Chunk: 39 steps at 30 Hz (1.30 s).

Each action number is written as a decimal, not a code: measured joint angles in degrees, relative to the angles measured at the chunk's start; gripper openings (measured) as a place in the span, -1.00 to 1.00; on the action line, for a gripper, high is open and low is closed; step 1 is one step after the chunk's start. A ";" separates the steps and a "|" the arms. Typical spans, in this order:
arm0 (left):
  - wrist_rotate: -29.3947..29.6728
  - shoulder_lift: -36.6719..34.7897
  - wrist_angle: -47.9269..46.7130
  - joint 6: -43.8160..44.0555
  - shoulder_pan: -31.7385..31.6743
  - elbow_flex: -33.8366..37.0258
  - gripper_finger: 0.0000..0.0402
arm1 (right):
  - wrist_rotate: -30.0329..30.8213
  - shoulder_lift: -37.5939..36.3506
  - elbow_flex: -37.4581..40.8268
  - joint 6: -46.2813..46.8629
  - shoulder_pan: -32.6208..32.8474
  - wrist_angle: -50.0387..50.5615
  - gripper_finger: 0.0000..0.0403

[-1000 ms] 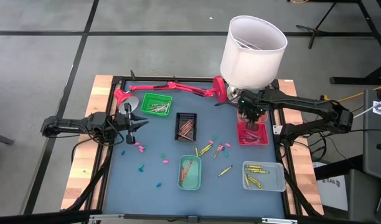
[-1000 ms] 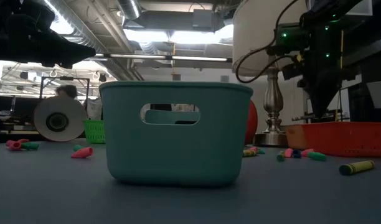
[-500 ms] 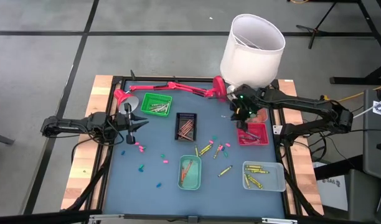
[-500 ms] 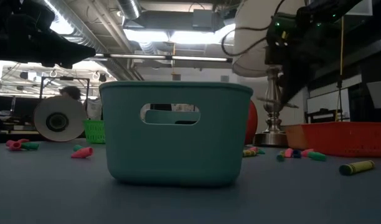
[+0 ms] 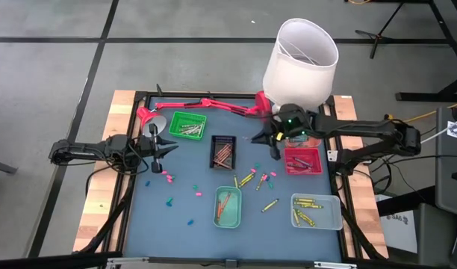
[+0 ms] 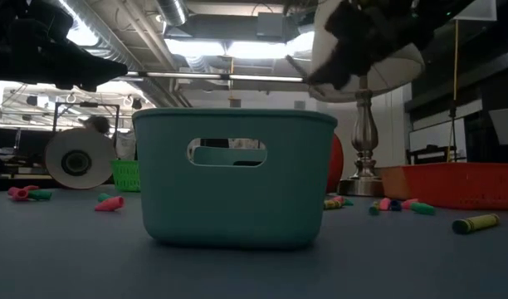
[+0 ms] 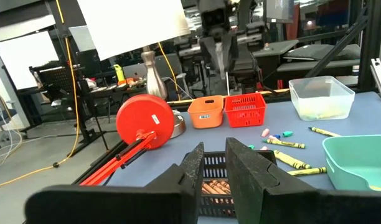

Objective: Sort crayons
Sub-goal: Put the gray crayon into the green bin

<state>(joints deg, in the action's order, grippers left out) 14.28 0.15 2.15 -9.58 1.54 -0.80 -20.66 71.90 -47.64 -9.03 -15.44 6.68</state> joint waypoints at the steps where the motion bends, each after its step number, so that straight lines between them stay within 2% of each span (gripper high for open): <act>1: 0.00 -0.01 0.00 0.00 0.00 0.00 -0.74 | 0.00 0.68 0.00 -0.02 0.66 -2.60 -0.93; 7: 0.00 0.01 0.02 0.00 -0.02 0.00 -0.74 | 0.04 6.96 -0.22 -0.01 2.88 -17.03 -0.93; 11: 0.02 -0.01 0.00 0.02 0.00 0.02 -0.74 | 0.11 13.01 -3.51 0.59 2.82 -20.57 -0.93; 30: 0.00 0.00 0.01 0.01 0.00 0.02 -0.74 | 1.20 45.10 -39.44 1.23 2.66 -19.74 -0.93; 34: 0.00 -0.01 0.02 0.00 -0.02 0.02 -0.74 | 6.12 49.04 -43.59 1.24 2.68 -19.84 -0.93; 39: 0.00 -0.01 0.02 0.00 -0.02 0.02 -0.74 | 14.21 51.38 -44.92 0.67 2.64 -19.84 -0.93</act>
<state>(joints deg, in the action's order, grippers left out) 14.28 0.14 2.17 -9.58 1.52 -0.78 -6.45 123.28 -92.55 -8.36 -12.80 -13.16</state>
